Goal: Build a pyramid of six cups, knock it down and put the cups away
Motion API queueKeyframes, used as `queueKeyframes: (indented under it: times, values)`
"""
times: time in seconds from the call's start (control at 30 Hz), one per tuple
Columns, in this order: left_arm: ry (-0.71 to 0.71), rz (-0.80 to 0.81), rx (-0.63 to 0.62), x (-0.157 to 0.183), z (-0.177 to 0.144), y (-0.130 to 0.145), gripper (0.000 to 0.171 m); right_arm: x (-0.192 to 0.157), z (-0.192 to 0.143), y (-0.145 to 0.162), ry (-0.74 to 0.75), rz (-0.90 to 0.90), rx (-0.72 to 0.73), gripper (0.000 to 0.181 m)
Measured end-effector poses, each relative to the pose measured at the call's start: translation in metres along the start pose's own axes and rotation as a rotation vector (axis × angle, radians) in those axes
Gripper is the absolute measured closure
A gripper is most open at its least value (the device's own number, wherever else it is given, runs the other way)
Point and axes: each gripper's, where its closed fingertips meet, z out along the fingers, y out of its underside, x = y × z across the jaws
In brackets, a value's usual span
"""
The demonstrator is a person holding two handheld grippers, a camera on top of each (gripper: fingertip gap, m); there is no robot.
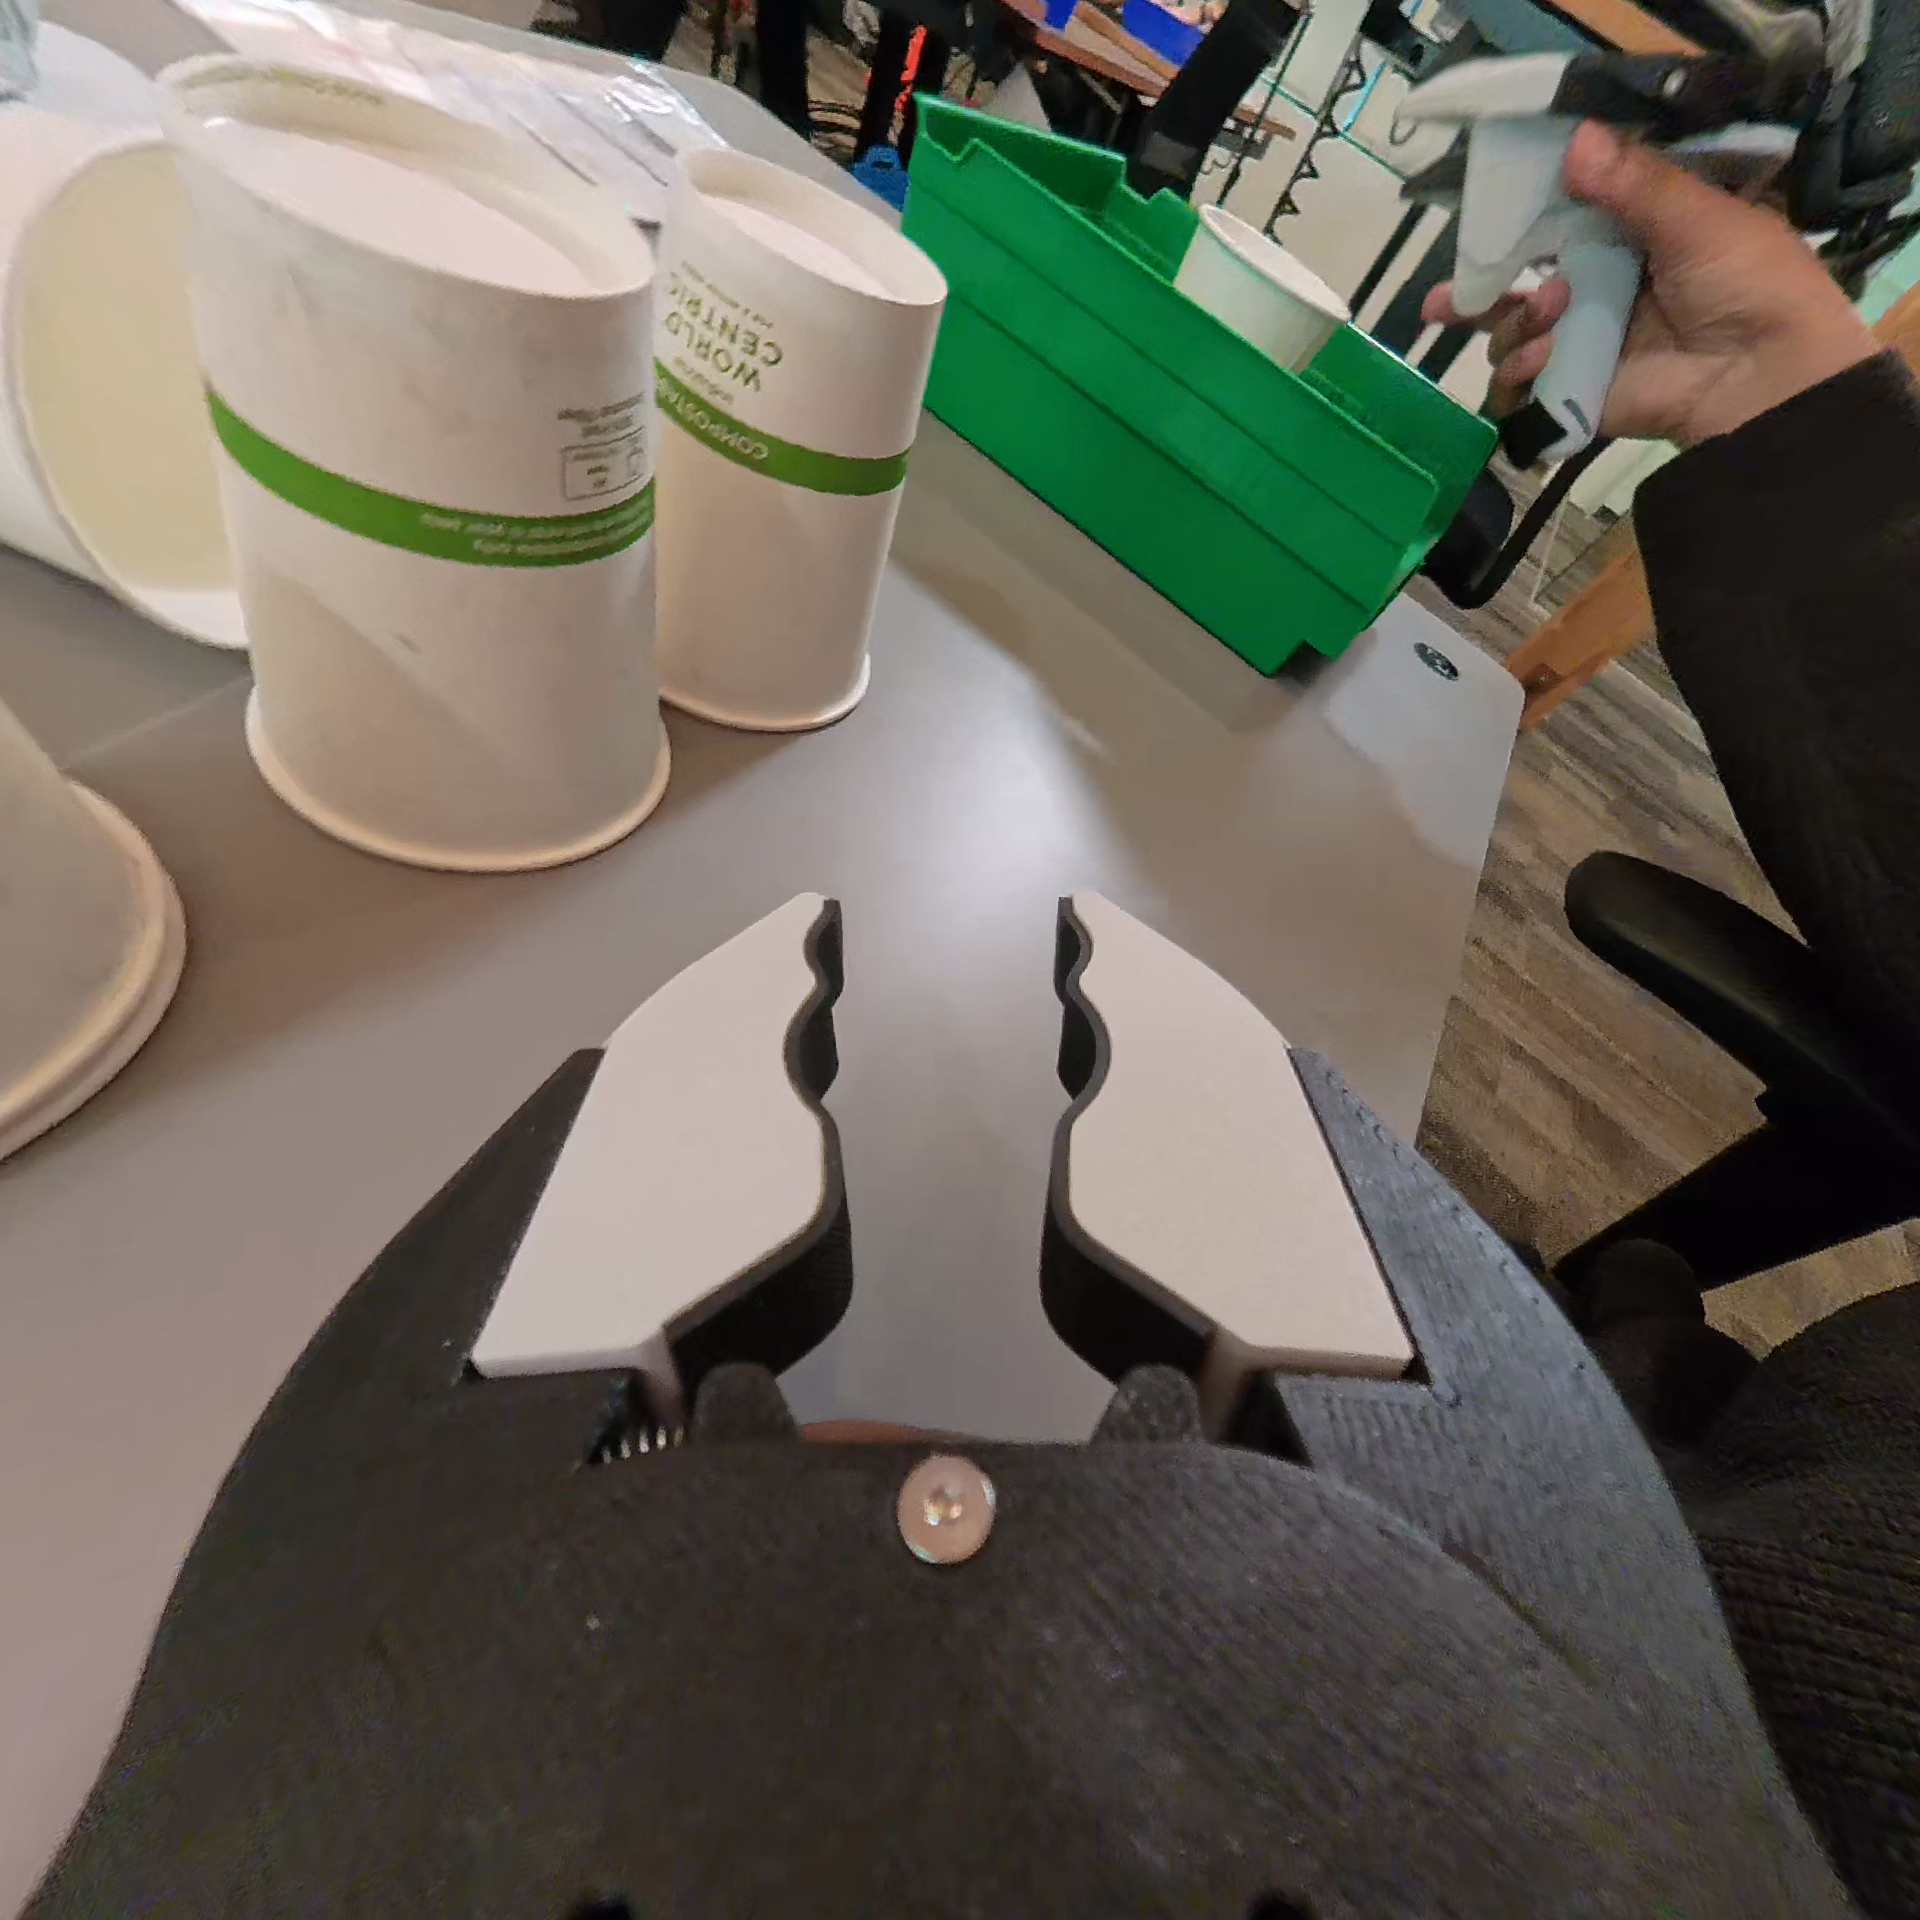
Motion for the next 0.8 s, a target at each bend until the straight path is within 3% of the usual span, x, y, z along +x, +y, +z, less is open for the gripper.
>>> queueKeyframes:
  times: [0.23, 0.37, 0.67, 0.8]
  values:
    - [0.042, 0.059, 0.006, 0.012, 0.023, -0.012, 0.131, -0.066, -0.044, -0.031, -0.104, -0.045, 0.204, 0.092]
    - [0.086, 0.071, 0.019, 0.020, 0.040, -0.022, 0.131, -0.102, -0.062, -0.019, -0.118, -0.124, 0.201, 0.092]
    - [0.161, 0.158, -0.001, 0.042, 0.071, -0.028, 0.131, -0.115, -0.096, 0.001, -0.136, -0.134, 0.219, 0.102]
    - [0.189, 0.225, -0.040, 0.054, 0.081, -0.021, 0.132, -0.146, -0.095, 0.017, -0.173, -0.199, 0.234, 0.109]
